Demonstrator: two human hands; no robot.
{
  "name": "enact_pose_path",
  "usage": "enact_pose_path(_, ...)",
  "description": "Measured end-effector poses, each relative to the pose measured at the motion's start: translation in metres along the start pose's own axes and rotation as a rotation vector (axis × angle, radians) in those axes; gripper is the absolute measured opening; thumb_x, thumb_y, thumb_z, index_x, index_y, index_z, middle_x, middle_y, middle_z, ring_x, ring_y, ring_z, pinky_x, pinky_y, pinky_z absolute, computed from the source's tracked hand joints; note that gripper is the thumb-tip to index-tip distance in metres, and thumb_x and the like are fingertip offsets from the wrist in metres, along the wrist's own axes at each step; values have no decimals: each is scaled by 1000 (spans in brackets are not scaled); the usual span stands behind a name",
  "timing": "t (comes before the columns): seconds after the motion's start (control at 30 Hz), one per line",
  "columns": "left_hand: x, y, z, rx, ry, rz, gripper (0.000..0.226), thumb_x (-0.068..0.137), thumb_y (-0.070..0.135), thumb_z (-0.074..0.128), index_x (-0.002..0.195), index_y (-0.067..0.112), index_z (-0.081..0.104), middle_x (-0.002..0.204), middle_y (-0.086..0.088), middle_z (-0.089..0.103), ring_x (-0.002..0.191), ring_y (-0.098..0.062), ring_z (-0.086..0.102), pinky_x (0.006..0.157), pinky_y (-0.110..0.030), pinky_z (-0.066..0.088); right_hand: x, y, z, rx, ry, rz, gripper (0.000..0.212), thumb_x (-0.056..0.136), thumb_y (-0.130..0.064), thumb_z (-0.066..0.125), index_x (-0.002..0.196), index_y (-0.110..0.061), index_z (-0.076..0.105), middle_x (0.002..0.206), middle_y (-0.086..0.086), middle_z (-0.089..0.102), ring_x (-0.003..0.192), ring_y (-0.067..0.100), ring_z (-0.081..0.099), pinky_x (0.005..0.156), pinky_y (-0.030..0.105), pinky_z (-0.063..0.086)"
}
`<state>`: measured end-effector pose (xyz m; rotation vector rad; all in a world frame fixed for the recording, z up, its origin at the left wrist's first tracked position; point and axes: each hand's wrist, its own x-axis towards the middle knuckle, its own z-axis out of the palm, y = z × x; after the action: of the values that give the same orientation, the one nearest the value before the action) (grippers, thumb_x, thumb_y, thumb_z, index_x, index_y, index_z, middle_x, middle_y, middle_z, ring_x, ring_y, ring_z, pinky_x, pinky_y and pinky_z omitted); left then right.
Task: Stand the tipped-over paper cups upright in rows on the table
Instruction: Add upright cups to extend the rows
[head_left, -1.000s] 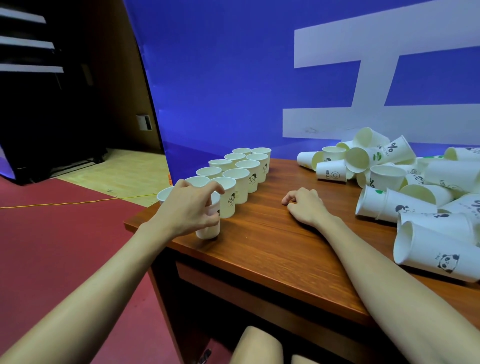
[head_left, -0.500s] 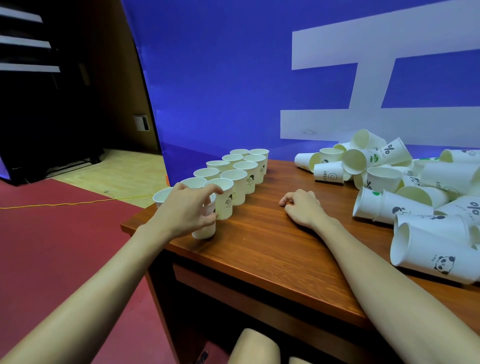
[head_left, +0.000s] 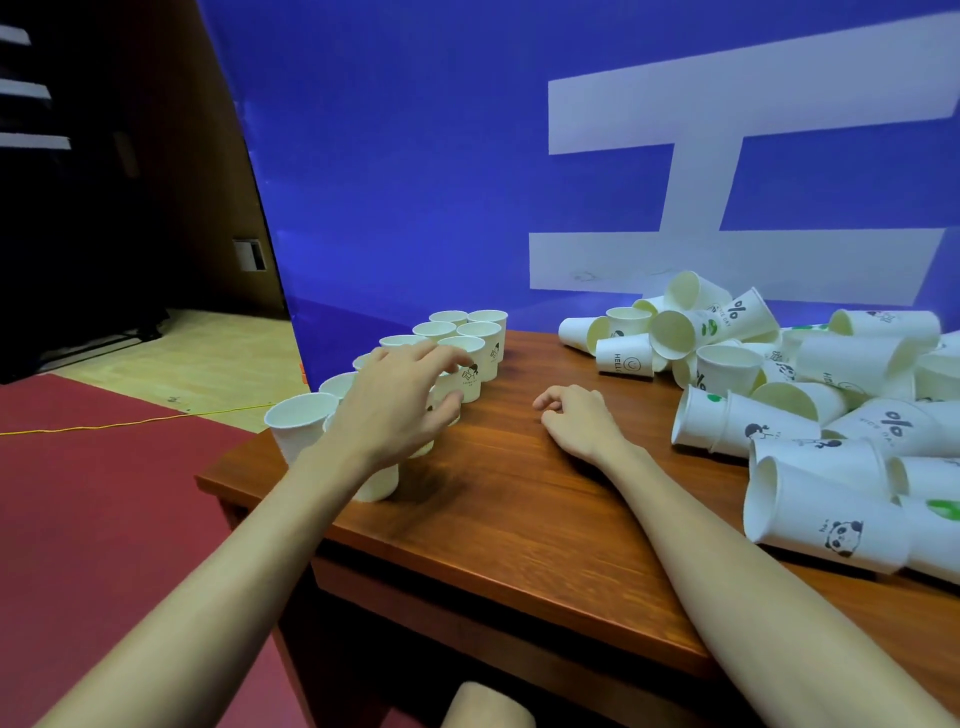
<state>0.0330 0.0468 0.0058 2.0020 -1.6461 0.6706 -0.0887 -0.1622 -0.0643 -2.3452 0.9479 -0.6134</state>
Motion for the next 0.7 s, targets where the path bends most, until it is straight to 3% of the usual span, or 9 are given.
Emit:
enact_pose_path(0.07,13,12,12,-49,9,23,26,90,30,60,115,28,60,115,9,64,99,-12,58,83,-29,39,4,2,-4,40,46,19,29,91,-17,48,113,-26,65,107,-3,62,115,23,42,87,31,36)
enact_pose_path(0.17,33,27,33,-119,11,55,21,88,28,59,109,26,64,103,10,66,89,-12,59,77,-30,45,13,5,-11,101,151,68,27,90,-22,51,113,-27,64,110,-2,61,117,23,48,93,35,43)
enact_pose_path(0.27,51,34,57,-230,-10,-18,19,87,26,59,105,28,64,99,12,66,79,-6,53,71,-26,45,24,6,-18,131,244,126,31,86,-24,54,116,-26,62,119,2,62,118,26,53,96,39,46)
enact_pose_path(0.37,66,35,83,-327,-44,-85,19,85,25,58,102,29,65,92,14,65,81,-6,57,74,-29,48,38,10,-26,105,301,176,40,87,-24,54,127,-19,55,127,8,57,116,28,54,96,38,45)
enact_pose_path(0.5,83,31,112,-388,-99,-202,18,86,25,56,101,29,65,89,14,65,83,-7,60,76,-29,49,55,16,-30,250,394,339,61,89,-22,56,144,-12,33,141,15,39,118,34,52,92,34,41)
enact_pose_path(0.57,91,28,126,-393,-134,-252,19,86,26,55,101,29,66,91,13,66,88,-9,61,76,-28,48,67,21,-25,362,447,410,80,83,-27,59,148,-14,15,140,17,44,113,37,57,89,35,47)
enact_pose_path(0.63,99,26,139,-410,-164,-302,19,85,27,55,100,31,65,94,12,68,90,-10,61,78,-28,48,77,27,-23,472,469,480,90,74,-32,56,147,-23,3,126,19,58,86,35,67,65,36,57)
enact_pose_path(0.7,105,25,150,-444,-188,-355,18,85,28,54,99,32,65,94,12,68,91,-11,62,81,-30,50,83,31,-27,571,488,540,85,80,-27,55,147,-22,2,102,22,67,56,27,62,42,26,44)
